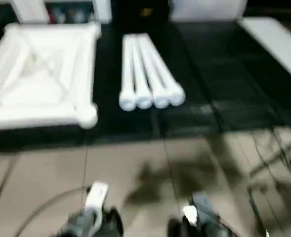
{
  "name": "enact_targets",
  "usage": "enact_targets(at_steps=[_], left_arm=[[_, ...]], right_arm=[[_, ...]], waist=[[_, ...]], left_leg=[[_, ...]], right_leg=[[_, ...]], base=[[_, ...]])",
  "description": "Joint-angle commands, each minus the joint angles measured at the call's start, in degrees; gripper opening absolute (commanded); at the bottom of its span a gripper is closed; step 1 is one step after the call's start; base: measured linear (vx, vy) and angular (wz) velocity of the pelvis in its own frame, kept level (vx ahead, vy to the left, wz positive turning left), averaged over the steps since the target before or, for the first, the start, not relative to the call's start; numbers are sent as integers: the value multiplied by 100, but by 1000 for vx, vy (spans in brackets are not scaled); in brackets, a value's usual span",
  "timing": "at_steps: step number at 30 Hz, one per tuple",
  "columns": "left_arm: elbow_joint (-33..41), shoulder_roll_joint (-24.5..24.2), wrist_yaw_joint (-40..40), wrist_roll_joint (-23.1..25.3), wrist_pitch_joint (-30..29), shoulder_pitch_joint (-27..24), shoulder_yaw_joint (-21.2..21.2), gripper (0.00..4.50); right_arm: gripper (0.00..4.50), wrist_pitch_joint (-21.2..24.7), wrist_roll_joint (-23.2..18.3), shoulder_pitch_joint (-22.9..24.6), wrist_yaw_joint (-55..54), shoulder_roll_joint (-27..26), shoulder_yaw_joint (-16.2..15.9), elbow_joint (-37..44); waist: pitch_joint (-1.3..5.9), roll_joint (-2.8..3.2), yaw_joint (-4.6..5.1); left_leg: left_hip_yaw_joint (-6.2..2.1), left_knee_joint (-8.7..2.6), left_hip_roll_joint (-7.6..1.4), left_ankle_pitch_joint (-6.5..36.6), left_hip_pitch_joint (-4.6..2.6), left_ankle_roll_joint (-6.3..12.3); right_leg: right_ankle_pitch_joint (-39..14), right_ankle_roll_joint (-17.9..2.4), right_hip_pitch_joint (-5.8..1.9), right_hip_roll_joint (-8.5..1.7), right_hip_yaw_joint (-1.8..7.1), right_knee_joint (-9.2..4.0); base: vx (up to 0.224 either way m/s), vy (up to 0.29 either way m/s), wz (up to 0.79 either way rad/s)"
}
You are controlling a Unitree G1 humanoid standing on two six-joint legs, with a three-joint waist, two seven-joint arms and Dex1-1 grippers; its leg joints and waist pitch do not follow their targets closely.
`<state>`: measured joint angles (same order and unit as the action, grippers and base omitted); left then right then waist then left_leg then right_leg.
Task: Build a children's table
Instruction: Move to table
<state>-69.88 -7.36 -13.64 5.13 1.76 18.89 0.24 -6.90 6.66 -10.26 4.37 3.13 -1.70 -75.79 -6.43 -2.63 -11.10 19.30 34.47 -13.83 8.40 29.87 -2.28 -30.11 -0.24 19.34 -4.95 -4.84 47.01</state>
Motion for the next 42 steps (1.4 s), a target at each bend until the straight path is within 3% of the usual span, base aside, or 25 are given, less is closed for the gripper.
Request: enact_targets(at_steps=[1, 2, 3, 4, 5, 6, 7, 8, 9, 10, 12, 13, 14, 15, 18, 19, 22, 28, 31, 33, 34, 35, 36, 38, 42], left_arm=[[-260, -23, -20, -14, -20, -310, 29, 403], [-258, -23, -22, -14, -11, -310, 28, 403], [-201, -16, -91, -68, 72, -320, 66, 403], [-91, -15, -166, -143, 194, -341, 118, 403], [9, -22, -223, -202, 295, -366, 160, 403], [50, -26, -245, -227, 330, -376, 178, 403], [196, -29, -362, -312, 435, -427, 222, 403], [498, -43, -501, -432, 639, -537, 283, 422], [604, -49, -526, -460, 694, -578, 295, 432], [855, -63, -586, -525, 807, -676, 320, 432], [1345, -82, -655, -636, 1001, -871, 362, 442], [1994, -82, -871, -838, 1087, -1118, 411, 447], [2204, -83, -943, -895, 1107, -1194, 418, 447], [2535, -99, -1065, -949, 1075, -1313, 378, 447], [3204, -199, -1296, -973, 943, -1573, 235, 447], [3362, -236, -1370, -978, 854, -1639, 194, 447], [4154, -436, -1610, -953, 711, -1985, 0, 447], [6458, -779, -1631, -1243, -250, -2651, 119, 447], [7634, -774, -1345, -1437, -877, -2865, 264, 447], [8294, -700, -1058, -1498, -1306, -2920, 329, 447], [8546, -661, -965, -1542, -1474, -2936, 325, 447], [8777, -644, -885, -1508, -1628, -2950, 288, 447], [8840, -638, -862, -1489, -1667, -2954, 270, 447], [9245, -566, -668, -1336, -2010, -2921, 149, 447], [9493, -468, -329, -1210, -2426, -2776, 202, 447]], right_arm=[[450, -191, -14, -126, -17, -4, 10, 139], [450, -202, -12, -127, -21, -4, 8, 142], [450, -321, -40, -135, 90, 34, 19, 198], [450, -510, -85, -140, 316, 124, 35, 300], [450, -670, -100, -137, 483, 198, 28, 387], [450, -726, -94, -135, 531, 222, 15, 419], [450, -848, -154, -105, 807, 241, 32, 518], [450, -1055, -220, -30, 1246, 272, 10, 725], [450, -1116, -212, -4, 1322, 290, -18, 794], [450, -1252, -171, 57, 1434, 339, -96, 952], [450, -1442, -211, 165, 1618, 423, -145, 1251], [450, -1689, -348, 292, 1818, 532, -120, 1639], [450, -1789, -397, 328, 1875, 572, -101, 1766], [450, -1833, -472, 392, 1982, 640, -90, 2015], [450, -1638, -729, 598, 2501, 729, -88, 2723], [450, -1497, -868, 675, 2749, 725, -80, 2960], [450, -735, -1396, 989, 3239, 753, -49, 4053], [450, 519, -2177, 1586, 3192, 1142, -105, 6496], [450, 1296, -2371, 1952, 2776, 1076, 51, 7705], [450, 1418, -2118, 2075, 2530, 1000, 149, 8173], [450, 1515, -2026, 2119, 2403, 972, 190, 8350], [450, 1595, -1965, 2159, 2259, 954, 228, 8540], [450, 1621, -1962, 2170, 2213, 951, 237, 8593], [450, 1881, -2228, 2182, 1748, 838, 358, 9004], [450, 2312, -2109, 2095, 1153, 647, 483, 9343]], waist=[[-169, 269, 11], [-169, 269, 11], [-217, 155, -22], [-111, 349, -21], [0, 418, 97], [281, 564, 121], [373, 618, 284], [334, 619, 340], [309, 593, 401], [210, 499, 488], [226, 415, 490], [219, 327, 512], [195, 375, 547], [178, 384, 608], [187, 359, 808], [183, 388, 872], [156, 389, 902], [113, 499, 866], [146, 786, 775], [182, 781, 769], [215, 708, 759], [239, 755, 713], [253, 790, 690], [317, 963, 657], [417, 973, 609]], left_leg=[[-1303, 1051, 187, 490, -403, -48], [-1303, 1051, 187, 490, -403, -48], [-1585, 941, 593, 36, 128, -45], [-1505, 279, 193, 821, -752, -64], [-1513, -269, -100, 1165, -1049, 324], [-1580, -337, -289, 544, -1214, 776], [-1762, -202, -459, -1322, -1243, 1905], [-1907, -142, -565, -2604, -1257, 2945], [-1939, -139, -611, -2796, -1247, 3199], [-1676, -108, -313, -2114, -914, 2989], [-1373, -31, 38, -1293, -608, 2338], [-1270, -69, 180, -685, -543, 1669], [-1304, -157, 139, -126, -577, 1319], [-1332, -194, 120, 55, -613, 1247], [-1469, -295, -54, 461, -714, 1545], [-1477, -309, -86, 503, -721, 1800], [-1474, -353, -99, 557, -704, 1949], [-1448, -461, -49, 922, -738, 1568], [-1451, -524, -6, 1411, -758, 1009], [-1423, -521, 32, 1432, -736, 846], [-1394, -475, 84, 972, -687, 911], [-1349, -452, 110, 805, -738, 920], [-1350, -445, 139, 668, -710, 948], [-1385, -448, 123, 684, -738, 802], [-1378, -476, 126, 924, -759, 444]], right_leg=[[-4573, -758, 386, -971, 1166, -2081], [-4573, -758, 386, -971, 1166, -2081], [-2887, -775, -435, -680, 651, -1775], [-1288, -854, 36, -420, 726, -1590], [342, -1333, -8, -171, 564, -1311], [1513, -1439, -29, -160, 476, -1106], [2896, -1261, 37, -158, 352, -834], [2932, -971, 150, -275, 402, -758], [2790, -840, 191, -368, 472, -764], [3037, -598, -2, -554, 550, -1031], [3930, -513, -287, -587, 495, -1179], [4797, -227, -362, -463, 423, -1192], [5084, -52, -357, -394, 317, -1179], [5063, -50, -329, -328, 281, -1158], [4266, -418, -276, -326, 284, -1140], [3842, -738, -256, -353, 304, -1168], [3370, -1131, -248, -384, 341, -1218], [2479, -1362, -217, -321, 355, -1347], [2206, -1386, -197, -295, 371, -1373], [2338, -1300, -227, -311, 392, -1423], [2782, -1163, -267, -302, 404, -1418], [2880, -1046, -205, -307, 410, -1464], [2927, -925, -233, -333, 404, -1462], [2826, -721, -223, -313, 380, -1432], [2487, -561, -192, -293, 379, -1465]], base=[[-38, -272, 86], [70, -140, 26], [-5, 74, 4], [-5, 74, 4], [-95, 58, 48], [-50, 56, 20], [-50, 56, 20], [25, 80, -3], [12, 67, -5], [12, 67, -5], [0, 0, 0], [0, 0, 0], [0, 0, 0], [0, 0, 0], [0, 0, 0], [0, 0, 0], [0, 0, 0], [0, 0, 0], [0, 0, 0], [0, 0, 0], [0, 0, 0], [0, 0, 0], [0, 0, 0], [0, 0, 0], [0, 0, 0]])
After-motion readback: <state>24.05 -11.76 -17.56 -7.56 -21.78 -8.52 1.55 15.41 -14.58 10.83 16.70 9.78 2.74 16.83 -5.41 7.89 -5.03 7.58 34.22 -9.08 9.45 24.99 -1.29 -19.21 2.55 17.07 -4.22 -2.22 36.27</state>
